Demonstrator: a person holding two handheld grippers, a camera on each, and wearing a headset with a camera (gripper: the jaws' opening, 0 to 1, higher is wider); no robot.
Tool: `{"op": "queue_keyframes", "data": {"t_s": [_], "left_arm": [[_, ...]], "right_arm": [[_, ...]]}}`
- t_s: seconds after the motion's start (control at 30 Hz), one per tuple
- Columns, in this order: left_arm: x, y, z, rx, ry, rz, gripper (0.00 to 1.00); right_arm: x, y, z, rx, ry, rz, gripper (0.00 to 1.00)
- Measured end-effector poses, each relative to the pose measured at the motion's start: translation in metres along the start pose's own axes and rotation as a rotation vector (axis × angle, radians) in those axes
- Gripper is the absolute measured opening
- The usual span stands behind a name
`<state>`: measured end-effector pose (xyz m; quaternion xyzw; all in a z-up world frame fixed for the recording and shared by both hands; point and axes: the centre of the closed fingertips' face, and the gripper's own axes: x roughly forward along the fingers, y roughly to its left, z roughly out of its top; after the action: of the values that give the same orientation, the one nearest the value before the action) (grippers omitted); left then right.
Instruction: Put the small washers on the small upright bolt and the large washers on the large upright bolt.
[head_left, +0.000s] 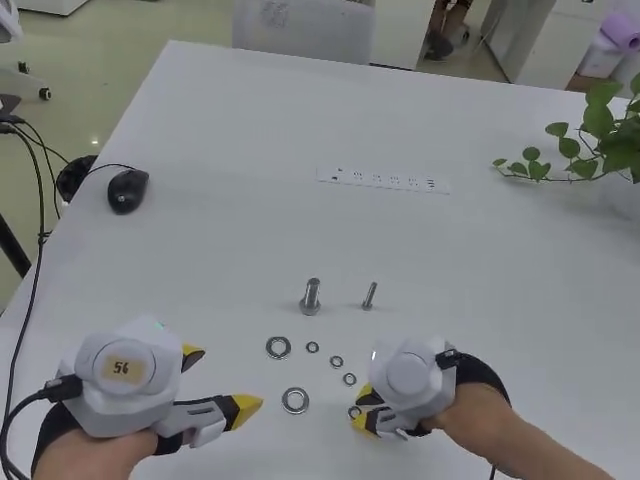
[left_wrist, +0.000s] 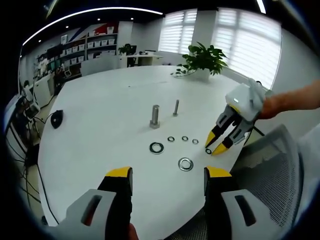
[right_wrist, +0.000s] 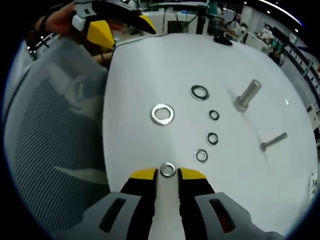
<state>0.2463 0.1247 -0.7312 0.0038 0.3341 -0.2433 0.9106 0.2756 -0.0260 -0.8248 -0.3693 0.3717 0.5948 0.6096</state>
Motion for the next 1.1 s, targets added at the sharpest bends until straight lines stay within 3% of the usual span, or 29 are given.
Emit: {"op": "queue_keyframes", "data": {"t_s": [0.53, 1.1], "left_arm": [[0.0018, -0.0005, 0.0023, 0.004, -0.006, -0.001, 0.56], [-0.0013, 0.0034, 0.0023, -0.008, -0.015, 0.010, 0.56]], "right_arm": [[0.0012, -0.0028, -0.0008, -0.055, 0.101, 0.022, 0.14], [-0.0057, -0.0090, 0.0018, 0.067, 0.015, -0.027, 0.13]]}}
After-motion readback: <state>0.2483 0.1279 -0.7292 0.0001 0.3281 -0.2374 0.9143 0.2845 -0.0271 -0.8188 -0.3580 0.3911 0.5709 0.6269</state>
